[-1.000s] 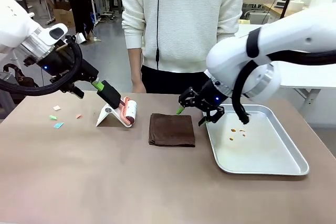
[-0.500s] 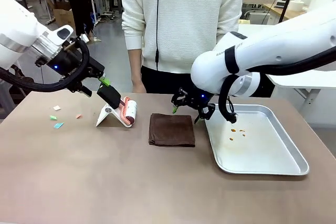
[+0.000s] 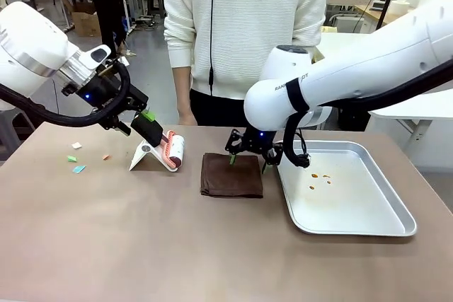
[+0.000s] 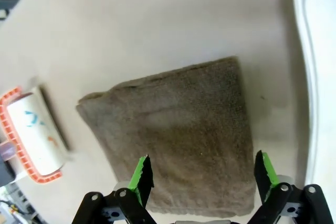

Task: Clean the surface of the table.
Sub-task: Hold the Lint Roller with your left hand and the towel with your right hand.

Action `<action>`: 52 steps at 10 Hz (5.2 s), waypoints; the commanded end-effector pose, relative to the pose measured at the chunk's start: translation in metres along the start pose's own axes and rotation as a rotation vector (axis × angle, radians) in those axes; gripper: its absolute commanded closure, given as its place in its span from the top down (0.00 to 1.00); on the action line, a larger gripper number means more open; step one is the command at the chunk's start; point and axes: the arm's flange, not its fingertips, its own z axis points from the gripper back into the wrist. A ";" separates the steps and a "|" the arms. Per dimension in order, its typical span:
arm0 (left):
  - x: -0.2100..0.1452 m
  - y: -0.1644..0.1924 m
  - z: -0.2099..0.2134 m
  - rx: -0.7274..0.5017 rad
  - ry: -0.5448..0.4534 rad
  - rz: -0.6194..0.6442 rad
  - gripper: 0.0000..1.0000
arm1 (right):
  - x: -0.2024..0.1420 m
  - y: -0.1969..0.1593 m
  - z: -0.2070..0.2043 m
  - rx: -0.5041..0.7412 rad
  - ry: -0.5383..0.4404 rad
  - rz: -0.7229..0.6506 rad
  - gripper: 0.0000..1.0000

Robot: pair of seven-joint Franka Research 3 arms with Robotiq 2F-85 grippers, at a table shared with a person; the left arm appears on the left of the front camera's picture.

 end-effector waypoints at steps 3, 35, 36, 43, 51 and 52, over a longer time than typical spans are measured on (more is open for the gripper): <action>0.005 0.002 0.000 -0.016 0.002 -0.003 1.00 | 0.011 0.013 -0.014 -0.114 0.014 0.033 1.00; -0.088 0.053 0.161 -0.745 -0.089 0.172 0.00 | -0.045 -0.096 0.069 1.253 0.534 0.042 0.00; -0.106 0.070 0.176 -0.765 -0.101 0.191 0.00 | -0.063 -0.114 0.079 1.277 0.476 0.033 0.00; -0.227 0.203 0.248 -0.812 -0.239 0.275 0.00 | -0.109 -0.339 0.115 1.366 0.064 -0.006 0.00; -0.273 0.255 0.261 -0.746 -0.327 0.447 0.00 | -0.100 -0.470 0.101 1.436 -0.184 -0.347 0.00; -0.273 0.255 0.261 -0.746 -0.327 0.447 0.00 | -0.107 -0.480 0.111 1.448 -0.047 -0.282 0.00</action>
